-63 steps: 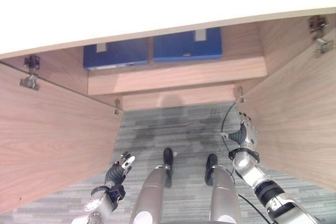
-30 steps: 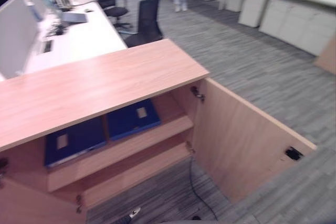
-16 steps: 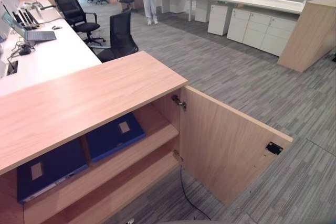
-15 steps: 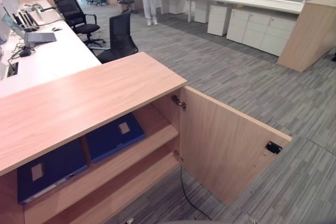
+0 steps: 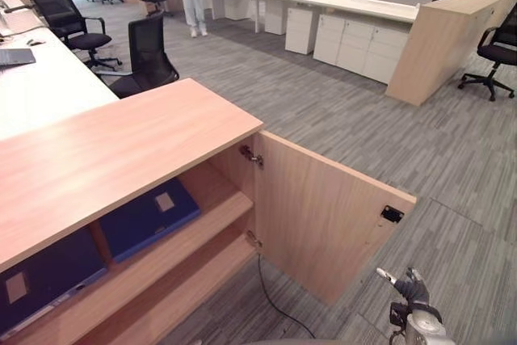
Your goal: Put the empty folder in the office cabinet
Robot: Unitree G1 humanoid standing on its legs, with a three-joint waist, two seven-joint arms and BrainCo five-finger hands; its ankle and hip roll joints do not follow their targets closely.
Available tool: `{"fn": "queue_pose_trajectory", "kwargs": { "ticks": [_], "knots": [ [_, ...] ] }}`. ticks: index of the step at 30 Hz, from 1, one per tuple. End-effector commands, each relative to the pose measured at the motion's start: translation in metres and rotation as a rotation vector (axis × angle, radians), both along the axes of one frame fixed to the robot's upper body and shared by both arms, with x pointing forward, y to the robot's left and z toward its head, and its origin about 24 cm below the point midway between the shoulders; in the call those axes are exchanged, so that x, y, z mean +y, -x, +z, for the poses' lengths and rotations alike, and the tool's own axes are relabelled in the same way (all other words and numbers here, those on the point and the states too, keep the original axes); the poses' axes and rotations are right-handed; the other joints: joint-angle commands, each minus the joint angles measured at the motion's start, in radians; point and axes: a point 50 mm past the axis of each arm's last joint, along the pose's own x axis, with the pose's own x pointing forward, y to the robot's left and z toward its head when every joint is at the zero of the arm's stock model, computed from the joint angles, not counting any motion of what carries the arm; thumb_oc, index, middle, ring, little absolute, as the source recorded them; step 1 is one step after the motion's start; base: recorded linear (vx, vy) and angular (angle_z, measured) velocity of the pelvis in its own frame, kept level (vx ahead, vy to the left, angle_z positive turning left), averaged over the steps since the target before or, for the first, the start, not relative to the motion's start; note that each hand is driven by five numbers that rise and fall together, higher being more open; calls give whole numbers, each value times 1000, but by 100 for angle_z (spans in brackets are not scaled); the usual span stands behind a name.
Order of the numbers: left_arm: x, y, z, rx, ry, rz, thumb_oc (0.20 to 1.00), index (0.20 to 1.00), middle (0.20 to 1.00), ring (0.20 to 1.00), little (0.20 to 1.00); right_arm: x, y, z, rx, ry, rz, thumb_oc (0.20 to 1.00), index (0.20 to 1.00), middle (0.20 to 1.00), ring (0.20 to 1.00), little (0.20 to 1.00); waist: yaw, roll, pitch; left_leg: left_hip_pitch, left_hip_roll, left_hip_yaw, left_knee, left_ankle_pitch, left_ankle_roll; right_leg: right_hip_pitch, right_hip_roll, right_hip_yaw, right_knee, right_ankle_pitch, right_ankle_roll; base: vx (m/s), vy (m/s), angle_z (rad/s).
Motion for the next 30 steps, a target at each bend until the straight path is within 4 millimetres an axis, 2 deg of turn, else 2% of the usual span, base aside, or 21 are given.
{"fn": "queue_pose_trajectory", "kwargs": {
  "ticks": [1,14,17,23,24,25,29,30],
  "knots": [
    [3,9,0,61,-14,-22,1000,1000,1000,1000,1000,-4,-31,27,-139,72,88,1000,1000,1000,1000,1000,16,-18,-2,-18,-39,-33,13,-67,14,51,-10,-46,13,-90,73,0,0,0],
    [4,21,0,110,-19,-69,1000,1000,1000,1000,1000,9,-71,69,-326,98,263,1000,1000,1000,1000,1000,53,-32,-5,-23,-41,-50,13,-63,12,56,-17,-73,5,-92,73,2,0,3],
    [4,22,0,115,-21,-73,1000,1000,1000,1000,1000,8,-75,73,-335,114,273,1000,1000,1000,1000,1000,59,-34,-7,-22,-41,-55,13,-63,11,58,-19,-79,5,-95,72,0,0,0],
    [5,25,0,122,-21,-111,1000,1000,1000,1000,1000,-11,-91,93,-366,196,274,1000,1000,1000,1000,1000,78,-37,-15,-24,-41,-72,13,-62,9,66,-23,-100,5,-104,72,9,-4,3],
    [-2,14,-1,72,-16,-157,1000,1000,1000,1000,1000,-12,-104,104,-398,199,284,1000,1000,1000,1000,1000,83,-36,-13,-24,-42,-76,13,-60,9,66,-24,-106,5,-104,73,2,-2,11],
    [-9,8,-2,54,-5,-170,1000,1000,1000,1000,1000,-10,-107,104,-402,190,292,1000,1000,1000,1000,1000,86,-35,-12,-24,-42,-78,13,-60,8,66,-25,-108,5,-105,72,1,-2,10],
    [-11,6,-2,41,12,-170,1000,1000,1000,1000,1000,-2,-118,112,-412,196,365,1000,1000,1000,1000,1000,97,-33,-3,-29,-42,-86,13,-55,7,65,-26,-116,5,-106,72,-10,0,5],
    [-11,9,-3,41,19,-158,1000,1000,1000,1000,1000,14,-124,117,-451,128,432,1000,1000,1000,1000,1000,105,-33,2,-32,-42,-91,13,-50,6,65,-27,-122,5,-105,71,0,0,0]
  ]
}}
